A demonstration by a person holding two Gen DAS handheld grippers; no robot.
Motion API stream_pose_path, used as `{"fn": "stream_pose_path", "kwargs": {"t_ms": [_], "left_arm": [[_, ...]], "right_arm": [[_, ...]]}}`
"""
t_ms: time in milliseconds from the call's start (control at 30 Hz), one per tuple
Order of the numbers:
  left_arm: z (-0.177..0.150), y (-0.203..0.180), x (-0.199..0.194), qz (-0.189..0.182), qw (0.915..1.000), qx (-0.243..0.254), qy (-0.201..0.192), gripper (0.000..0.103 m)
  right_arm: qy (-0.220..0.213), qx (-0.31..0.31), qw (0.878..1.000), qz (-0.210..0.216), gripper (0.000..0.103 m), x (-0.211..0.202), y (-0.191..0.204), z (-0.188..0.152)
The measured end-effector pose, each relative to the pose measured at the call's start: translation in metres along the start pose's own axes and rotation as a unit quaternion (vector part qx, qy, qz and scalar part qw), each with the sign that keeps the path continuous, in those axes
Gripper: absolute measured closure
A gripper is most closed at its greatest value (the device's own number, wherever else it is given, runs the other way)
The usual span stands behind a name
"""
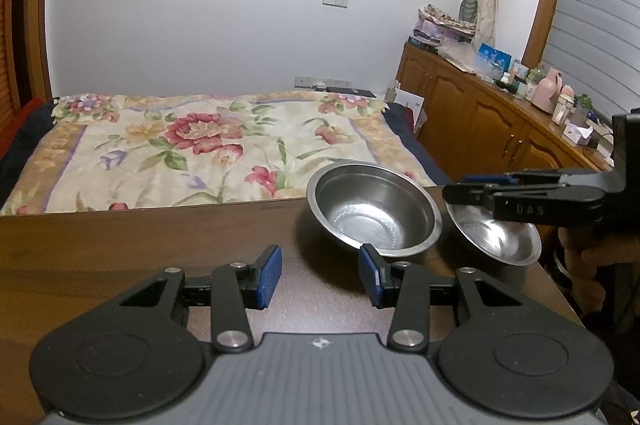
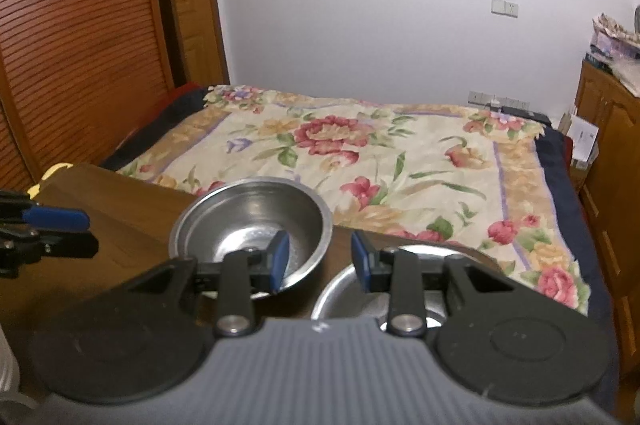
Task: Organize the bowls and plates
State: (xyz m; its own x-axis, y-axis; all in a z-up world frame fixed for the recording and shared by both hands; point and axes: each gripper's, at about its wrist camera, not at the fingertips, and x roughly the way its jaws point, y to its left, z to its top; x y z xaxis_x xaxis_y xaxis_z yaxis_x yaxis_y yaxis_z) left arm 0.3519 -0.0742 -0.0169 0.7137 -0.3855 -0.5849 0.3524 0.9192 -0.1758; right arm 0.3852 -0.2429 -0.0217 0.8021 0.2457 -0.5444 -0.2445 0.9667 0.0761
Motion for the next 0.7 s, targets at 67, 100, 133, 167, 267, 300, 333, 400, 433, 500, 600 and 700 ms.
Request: {"fn": "stream_pose_path", "kwargs": {"t_ms": [67,100,133,167,267,300,333,400,433,500,600,700], "left_arm": [[0.0,0.002,0.004,-0.004,1.0,-0.002,0.001,0.058],[0.001,0.002,0.006,-0.005,1.0,-0.002,0.002,0.058],[0.002,0.002,0.008,-0.006,1.0,-0.001,0.002,0.058],[0.003,0.001,0.01,-0.007,1.0,-0.001,0.002,0.058],[0.007,0.0,0.017,-0.01,0.9999,0.002,0.003,0.058],[0.009,-0.001,0.019,-0.012,0.9999,0.003,0.004,0.058],[0.011,-0.001,0.022,-0.013,0.9999,0.005,0.003,0.058],[0.015,-0.002,0.027,-0.014,0.9999,0.006,0.002,0.058],[0.017,-0.002,0.03,-0.017,0.9998,0.004,0.003,0.058],[0.02,-0.001,0.038,-0.021,0.9997,-0.002,0.008,0.058],[0.023,0.002,0.051,-0.026,0.9994,-0.015,0.02,0.058],[0.024,0.006,0.058,-0.03,0.9987,-0.029,0.03,0.058]], "right_arm": [[0.002,-0.002,1.0,0.001,0.067,0.003,0.0,0.001],[0.004,-0.005,1.0,0.0,0.067,0.005,0.002,0.002],[0.005,-0.006,1.0,0.002,0.067,0.006,0.003,0.003],[0.006,-0.006,1.0,0.003,0.067,0.008,0.004,0.005],[0.011,-0.012,1.0,0.0,0.067,0.015,0.005,0.008],[0.014,-0.013,1.0,0.0,0.067,0.018,0.005,0.008],[0.019,-0.012,1.0,-0.001,0.067,0.021,0.005,0.008],[0.029,-0.009,1.0,-0.007,0.067,0.028,0.004,0.007],[0.032,-0.008,0.999,-0.009,0.067,0.031,0.003,0.007],[0.036,-0.001,0.999,-0.005,0.068,0.034,0.001,0.007],[0.042,0.005,0.999,0.002,0.068,0.038,0.001,0.009],[0.05,0.005,0.999,0.009,0.068,0.041,0.003,0.009]]}}
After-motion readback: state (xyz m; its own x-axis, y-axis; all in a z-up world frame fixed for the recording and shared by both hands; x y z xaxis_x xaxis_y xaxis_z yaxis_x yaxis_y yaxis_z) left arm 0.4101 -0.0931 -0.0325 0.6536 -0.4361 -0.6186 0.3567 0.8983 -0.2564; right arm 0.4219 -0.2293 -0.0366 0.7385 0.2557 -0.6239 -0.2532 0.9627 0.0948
